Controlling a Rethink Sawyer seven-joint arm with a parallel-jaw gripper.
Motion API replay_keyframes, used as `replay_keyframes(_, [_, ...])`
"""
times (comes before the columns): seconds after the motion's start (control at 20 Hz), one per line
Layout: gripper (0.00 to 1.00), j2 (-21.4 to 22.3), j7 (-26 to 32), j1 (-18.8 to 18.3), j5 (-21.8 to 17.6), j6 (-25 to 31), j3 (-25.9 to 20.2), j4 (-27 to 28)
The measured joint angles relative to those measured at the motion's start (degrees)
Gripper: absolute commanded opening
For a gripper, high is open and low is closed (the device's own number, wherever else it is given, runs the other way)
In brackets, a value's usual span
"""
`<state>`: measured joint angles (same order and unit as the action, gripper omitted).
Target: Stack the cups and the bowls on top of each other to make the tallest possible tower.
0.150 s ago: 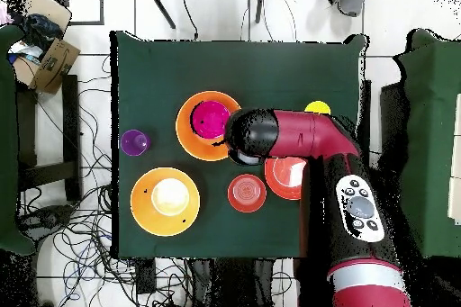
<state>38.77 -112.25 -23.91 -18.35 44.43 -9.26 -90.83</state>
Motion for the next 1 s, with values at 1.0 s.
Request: replay_keyframes(1.0, [1.00, -3.36, 0.00, -4.17, -1.53, -3.55, 1.52, -5.19])
